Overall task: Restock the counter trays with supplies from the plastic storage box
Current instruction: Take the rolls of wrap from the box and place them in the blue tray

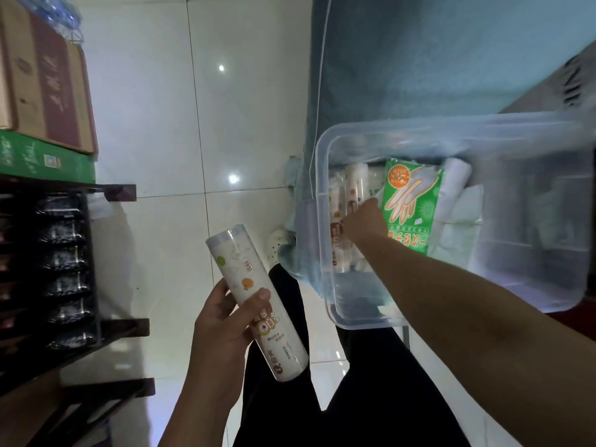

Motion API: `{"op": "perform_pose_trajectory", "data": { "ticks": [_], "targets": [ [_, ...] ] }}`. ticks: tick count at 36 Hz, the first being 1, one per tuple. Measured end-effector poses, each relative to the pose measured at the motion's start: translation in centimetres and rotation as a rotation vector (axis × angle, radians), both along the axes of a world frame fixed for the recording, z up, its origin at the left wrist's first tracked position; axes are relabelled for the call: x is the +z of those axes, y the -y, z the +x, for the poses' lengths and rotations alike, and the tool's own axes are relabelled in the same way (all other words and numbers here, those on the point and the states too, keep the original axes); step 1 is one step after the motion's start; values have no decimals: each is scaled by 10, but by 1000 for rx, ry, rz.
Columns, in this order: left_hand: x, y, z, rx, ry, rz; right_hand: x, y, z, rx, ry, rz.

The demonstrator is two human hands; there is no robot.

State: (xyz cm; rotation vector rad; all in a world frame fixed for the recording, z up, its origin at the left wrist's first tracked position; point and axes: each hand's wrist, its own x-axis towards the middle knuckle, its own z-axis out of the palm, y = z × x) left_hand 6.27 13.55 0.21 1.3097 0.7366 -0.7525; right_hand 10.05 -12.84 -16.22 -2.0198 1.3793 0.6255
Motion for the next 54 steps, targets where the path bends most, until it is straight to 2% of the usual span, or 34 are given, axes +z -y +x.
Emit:
{"op": "perform_pose_trajectory", "data": {
  "ticks": [6, 12, 14, 24, 30, 35, 41, 54],
  "targets": [
    [40, 8, 30, -57, 9, -65, 83, -4, -26, -95, 174, 50],
    [61, 24, 69, -253, 73, -122, 174, -3, -65, -375, 468, 383],
    [64, 33, 81, -342, 102, -162, 203, -5, -82, -436, 536, 433],
    [104, 93, 68, -629, 53, -310, 303, -36, -195, -487, 725, 252],
    [128, 94, 29, -787, 127, -389, 330, -58, -247, -540, 874, 218],
    [149, 83, -11, -895, 224, -406, 343, -90, -296, -581, 960, 110],
    [172, 64, -90, -1019, 277, -439, 351, -149, -390, -645, 1012, 8],
    [199, 32, -295, -1385, 229, -487, 353, -287, -622, -1067, 1046, -307]
  ]
}}
